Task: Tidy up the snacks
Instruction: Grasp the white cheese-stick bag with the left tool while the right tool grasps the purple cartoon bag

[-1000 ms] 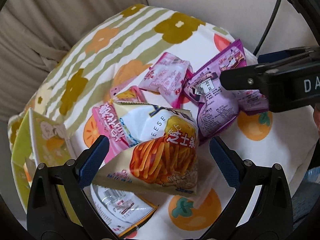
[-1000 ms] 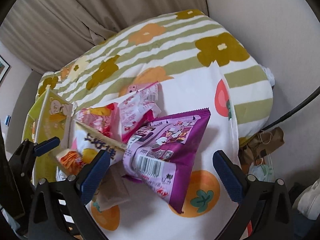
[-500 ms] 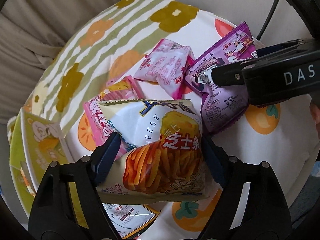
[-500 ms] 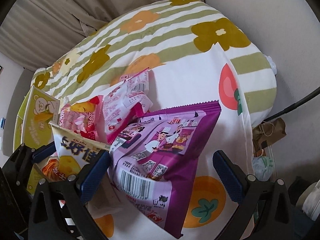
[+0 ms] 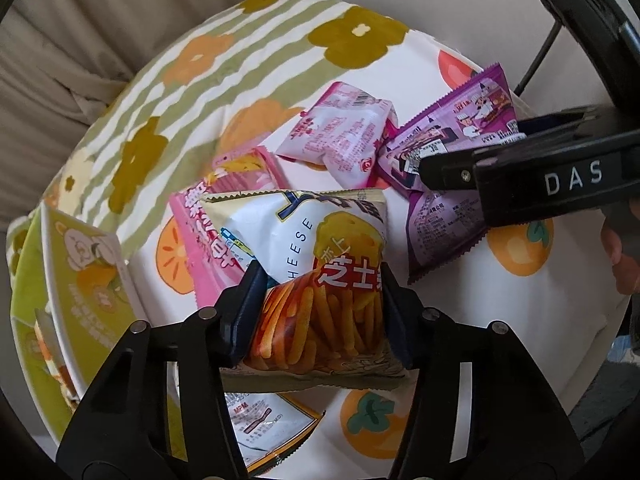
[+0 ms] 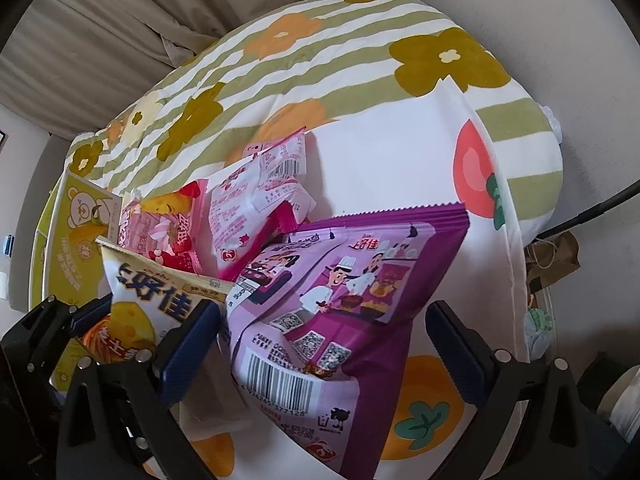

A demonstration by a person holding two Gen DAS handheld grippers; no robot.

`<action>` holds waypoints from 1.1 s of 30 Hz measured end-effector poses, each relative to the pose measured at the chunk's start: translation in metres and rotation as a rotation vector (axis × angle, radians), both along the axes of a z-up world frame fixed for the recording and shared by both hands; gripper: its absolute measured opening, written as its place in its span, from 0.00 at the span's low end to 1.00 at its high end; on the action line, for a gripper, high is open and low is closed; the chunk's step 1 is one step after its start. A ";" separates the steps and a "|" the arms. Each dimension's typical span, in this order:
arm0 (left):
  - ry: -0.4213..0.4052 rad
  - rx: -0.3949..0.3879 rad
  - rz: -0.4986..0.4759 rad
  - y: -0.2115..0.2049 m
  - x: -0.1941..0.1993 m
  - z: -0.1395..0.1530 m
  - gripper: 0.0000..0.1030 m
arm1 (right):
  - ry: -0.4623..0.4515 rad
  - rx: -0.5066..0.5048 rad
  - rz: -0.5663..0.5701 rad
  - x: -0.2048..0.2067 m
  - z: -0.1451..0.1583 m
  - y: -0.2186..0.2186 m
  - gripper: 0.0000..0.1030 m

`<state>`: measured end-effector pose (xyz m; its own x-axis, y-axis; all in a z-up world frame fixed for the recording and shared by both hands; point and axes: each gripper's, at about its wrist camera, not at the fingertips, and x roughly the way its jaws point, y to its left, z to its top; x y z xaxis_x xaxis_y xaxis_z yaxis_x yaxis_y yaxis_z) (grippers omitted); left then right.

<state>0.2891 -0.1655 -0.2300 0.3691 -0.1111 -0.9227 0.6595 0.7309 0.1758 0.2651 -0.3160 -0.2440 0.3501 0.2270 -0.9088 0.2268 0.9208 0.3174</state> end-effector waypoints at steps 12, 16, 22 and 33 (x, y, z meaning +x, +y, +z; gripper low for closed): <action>0.006 -0.053 0.037 0.007 -0.011 0.012 0.47 | -0.003 0.002 0.015 -0.012 0.004 -0.002 0.76; -0.006 -0.064 0.047 0.007 -0.020 0.019 0.47 | -0.020 -0.001 0.011 -0.022 0.010 -0.004 0.73; -0.033 -0.088 0.074 0.008 -0.033 0.033 0.46 | -0.057 -0.007 0.005 -0.041 0.025 -0.009 0.71; -0.125 -0.207 0.159 0.026 -0.070 0.096 0.47 | -0.209 -0.088 0.051 -0.080 0.089 -0.006 0.71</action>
<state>0.2189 -0.1396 -0.1343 0.5062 -0.2238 -0.8329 0.5166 0.8520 0.0850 0.1851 -0.3219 -0.1546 0.5225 0.1721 -0.8351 0.1170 0.9557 0.2701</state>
